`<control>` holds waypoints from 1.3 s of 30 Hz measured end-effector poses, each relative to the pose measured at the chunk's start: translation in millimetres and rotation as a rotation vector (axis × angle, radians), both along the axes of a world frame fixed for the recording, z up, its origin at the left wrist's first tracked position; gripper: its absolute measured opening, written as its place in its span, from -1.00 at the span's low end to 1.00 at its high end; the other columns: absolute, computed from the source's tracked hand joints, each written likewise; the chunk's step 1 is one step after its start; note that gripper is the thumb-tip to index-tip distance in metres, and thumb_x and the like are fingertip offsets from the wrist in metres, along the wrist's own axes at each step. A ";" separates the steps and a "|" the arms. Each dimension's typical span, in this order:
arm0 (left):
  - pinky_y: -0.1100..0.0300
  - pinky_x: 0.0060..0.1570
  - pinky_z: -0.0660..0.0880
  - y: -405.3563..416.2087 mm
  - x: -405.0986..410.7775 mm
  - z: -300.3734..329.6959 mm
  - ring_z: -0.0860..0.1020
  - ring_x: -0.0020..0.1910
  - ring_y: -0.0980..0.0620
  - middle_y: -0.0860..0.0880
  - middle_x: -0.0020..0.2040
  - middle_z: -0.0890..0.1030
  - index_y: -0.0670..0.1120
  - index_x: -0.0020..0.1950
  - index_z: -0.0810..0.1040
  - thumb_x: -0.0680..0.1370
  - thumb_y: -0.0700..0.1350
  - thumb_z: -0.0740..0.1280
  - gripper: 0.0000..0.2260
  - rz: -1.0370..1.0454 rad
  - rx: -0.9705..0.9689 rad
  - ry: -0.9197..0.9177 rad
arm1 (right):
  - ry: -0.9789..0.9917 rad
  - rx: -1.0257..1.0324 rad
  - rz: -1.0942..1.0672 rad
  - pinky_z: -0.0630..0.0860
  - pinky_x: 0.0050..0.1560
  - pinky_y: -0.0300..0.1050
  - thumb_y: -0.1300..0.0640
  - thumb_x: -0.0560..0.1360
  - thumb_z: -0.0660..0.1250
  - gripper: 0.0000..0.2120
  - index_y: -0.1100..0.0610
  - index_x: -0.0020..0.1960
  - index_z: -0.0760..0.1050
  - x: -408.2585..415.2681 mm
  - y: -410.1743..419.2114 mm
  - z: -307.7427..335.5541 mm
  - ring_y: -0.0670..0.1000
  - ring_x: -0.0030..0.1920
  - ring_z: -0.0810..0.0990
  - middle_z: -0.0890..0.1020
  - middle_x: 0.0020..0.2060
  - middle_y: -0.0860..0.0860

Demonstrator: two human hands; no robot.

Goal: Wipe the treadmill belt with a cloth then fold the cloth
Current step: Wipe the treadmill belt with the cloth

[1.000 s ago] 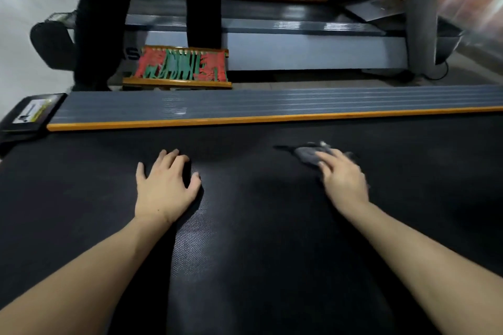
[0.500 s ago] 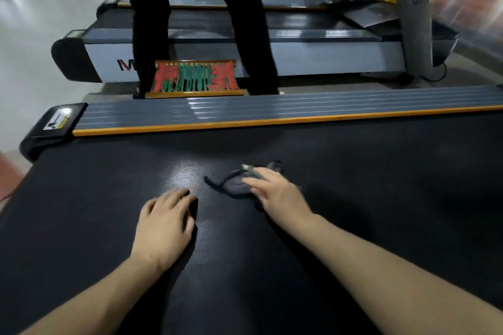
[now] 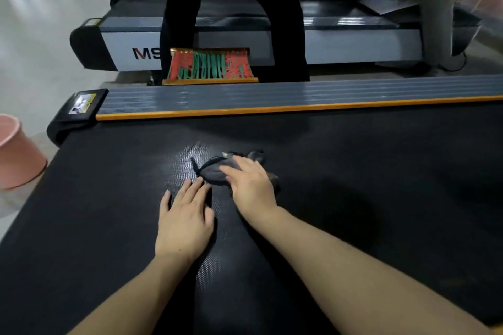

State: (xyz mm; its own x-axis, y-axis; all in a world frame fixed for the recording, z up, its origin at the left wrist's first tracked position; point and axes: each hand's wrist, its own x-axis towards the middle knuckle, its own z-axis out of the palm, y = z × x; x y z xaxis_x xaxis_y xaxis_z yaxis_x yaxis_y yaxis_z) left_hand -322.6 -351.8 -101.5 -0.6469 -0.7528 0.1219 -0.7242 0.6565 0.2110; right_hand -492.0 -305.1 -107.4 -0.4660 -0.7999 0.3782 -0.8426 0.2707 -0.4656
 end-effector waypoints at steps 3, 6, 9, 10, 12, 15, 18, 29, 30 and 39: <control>-0.11 0.56 0.07 0.8 0.3 1.3 0.21 0.58 0.11 0.12 0.56 0.34 0.08 0.48 0.45 0.54 0.09 -0.01 -0.46 0.002 0.004 0.004 | 0.081 0.016 0.225 0.44 0.34 0.04 0.03 0.54 0.28 -0.72 0.01 0.19 0.65 -34.9 29.4 7.0 0.09 0.30 0.54 0.59 0.30 0.05; -0.10 0.58 0.02 1.4 -0.4 1.1 0.15 0.60 0.13 0.14 0.58 0.30 0.10 0.49 0.43 0.61 0.11 0.05 -0.54 0.008 0.029 0.013 | 0.163 0.039 0.149 0.38 0.37 -0.21 0.10 0.56 0.37 -0.75 -0.01 0.22 0.63 -97.3 88.6 10.5 0.00 0.30 0.54 0.57 0.33 -0.03; -0.10 0.58 -0.04 1.1 -0.4 -1.2 0.09 0.62 0.12 0.13 0.60 0.27 0.09 0.50 0.40 0.65 0.13 0.11 -0.57 0.005 0.029 0.009 | 0.087 0.034 -0.249 0.36 0.35 -0.14 0.13 0.57 0.37 -0.74 -0.03 0.24 0.62 -141.3 146.2 13.8 0.06 0.33 0.52 0.55 0.35 -0.02; -0.11 0.58 -0.05 0.9 -0.8 -1.3 0.08 0.62 0.12 0.13 0.60 0.27 0.09 0.50 0.40 0.65 0.14 0.11 -0.57 0.002 0.027 0.011 | 0.030 0.027 -0.402 0.33 0.35 -0.09 0.13 0.59 0.34 -0.74 0.00 0.26 0.61 -146.5 155.2 13.1 0.08 0.35 0.49 0.53 0.37 -0.01; -0.12 0.58 -0.05 0.5 -2.0 -1.2 0.09 0.62 0.12 0.13 0.59 0.27 0.08 0.49 0.40 0.65 0.14 0.12 -0.58 -0.001 0.024 0.020 | -0.020 0.038 -0.686 0.30 0.37 0.01 0.15 0.59 0.28 -0.71 0.04 0.29 0.58 -140.0 150.0 7.4 0.13 0.35 0.43 0.50 0.38 0.06; -0.13 0.57 -0.01 0.7 -1.7 -3.0 0.13 0.61 0.11 0.13 0.57 0.31 0.07 0.46 0.42 0.65 0.13 0.14 -0.60 0.003 0.017 0.052 | -0.138 0.050 -0.962 0.23 0.41 0.15 0.13 0.54 0.32 -0.65 -0.03 0.31 0.54 -89.9 99.7 5.7 0.19 0.38 0.37 0.46 0.39 0.10; -0.14 0.56 0.04 -1.2 -0.9 -4.7 0.17 0.59 0.12 0.12 0.55 0.34 0.06 0.47 0.40 0.62 0.16 0.07 -0.55 0.000 0.001 0.062 | -0.073 0.053 -0.716 0.34 0.32 0.18 0.12 0.48 0.36 -0.62 -0.04 0.29 0.54 -17.1 40.1 4.6 0.21 0.31 0.43 0.50 0.35 0.12; -0.16 0.55 0.09 -3.1 0.5 -7.0 0.20 0.58 0.10 0.07 0.53 0.36 0.05 0.43 0.45 0.59 0.19 0.04 -0.52 -0.003 -0.025 0.062 | 0.178 0.297 0.011 0.46 0.27 -0.04 -0.12 0.58 0.24 -0.64 -0.24 0.37 0.45 -115.6 165.5 31.5 0.01 0.31 0.48 0.47 0.35 -0.13; -0.16 0.55 0.09 -3.2 0.4 -7.1 0.20 0.58 0.10 0.07 0.54 0.36 0.05 0.43 0.45 0.59 0.19 0.04 -0.52 -0.003 -0.030 0.064 | 0.133 0.311 -0.127 0.46 0.24 0.01 -0.18 0.57 0.23 -0.64 -0.27 0.36 0.45 -124.6 173.9 32.6 0.02 0.28 0.48 0.48 0.31 -0.13; -0.16 0.54 0.10 -1.7 -0.7 -5.3 0.21 0.58 0.08 0.06 0.53 0.38 0.04 0.43 0.46 0.63 0.14 0.11 -0.58 0.002 -0.036 0.070 | 0.088 0.355 -0.271 0.02 0.55 0.20 -0.11 0.64 0.12 -0.57 -0.08 0.48 0.37 -121.5 160.4 15.1 0.12 0.57 0.14 0.20 0.58 0.01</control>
